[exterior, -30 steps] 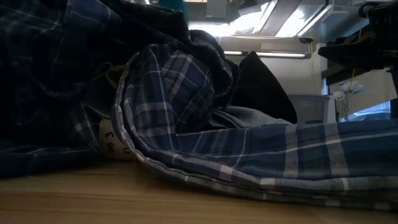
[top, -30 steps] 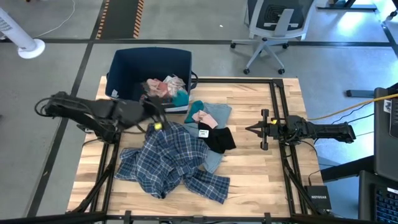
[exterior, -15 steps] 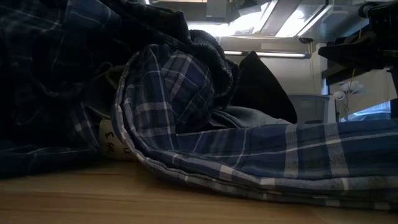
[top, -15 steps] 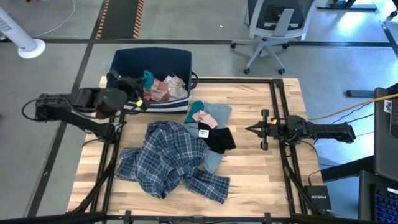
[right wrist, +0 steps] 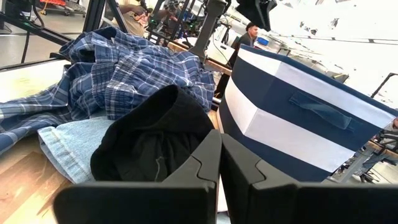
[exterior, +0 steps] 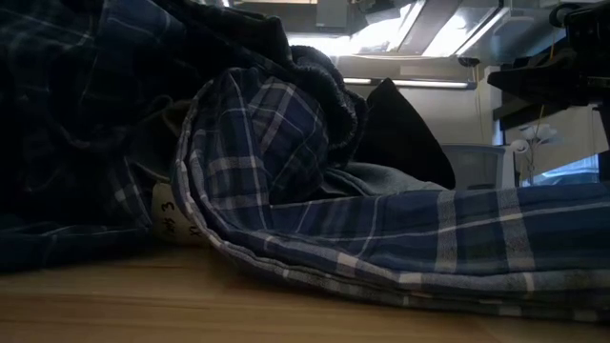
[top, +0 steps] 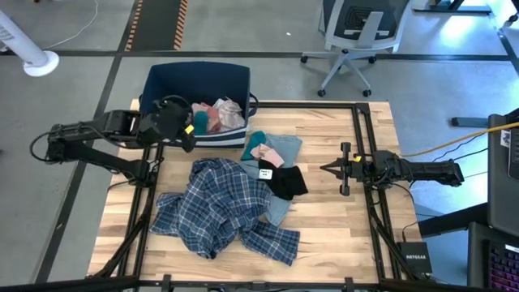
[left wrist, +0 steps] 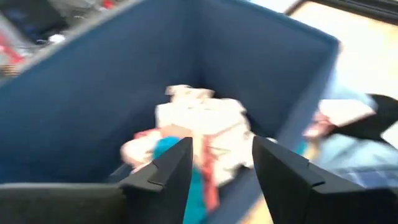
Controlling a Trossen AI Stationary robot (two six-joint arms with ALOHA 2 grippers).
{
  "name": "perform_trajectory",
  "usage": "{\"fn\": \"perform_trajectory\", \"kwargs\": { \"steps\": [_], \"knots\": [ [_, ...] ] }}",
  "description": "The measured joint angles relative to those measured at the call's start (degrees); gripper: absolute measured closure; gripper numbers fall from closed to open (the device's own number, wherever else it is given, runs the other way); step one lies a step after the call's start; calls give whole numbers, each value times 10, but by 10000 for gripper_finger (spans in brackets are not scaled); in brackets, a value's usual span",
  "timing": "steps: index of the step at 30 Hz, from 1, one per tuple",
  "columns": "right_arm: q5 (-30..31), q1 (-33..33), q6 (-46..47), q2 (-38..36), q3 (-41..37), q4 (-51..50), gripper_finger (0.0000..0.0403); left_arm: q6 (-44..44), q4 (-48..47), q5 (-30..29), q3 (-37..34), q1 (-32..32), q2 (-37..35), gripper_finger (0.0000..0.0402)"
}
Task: Sort clothes
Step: Put the black short pants into the blue laundry bin
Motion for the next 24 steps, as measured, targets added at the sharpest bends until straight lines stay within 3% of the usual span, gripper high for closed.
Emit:
{"fn": "perform_trajectory", "kwargs": {
  "steps": [6,10,17,24],
  "knots": [
    [0,0,0,0,0,0,386,24,88,-12,-54,-39,-13,227],
    [0,0,0,0,0,0,386,87,246,-16,-103,-70,-29,232],
    [0,0,0,0,0,0,386,255,553,92,-181,-134,-22,233],
    [0,0,0,0,0,0,386,316,666,115,-275,-159,6,233]
  ]
}}
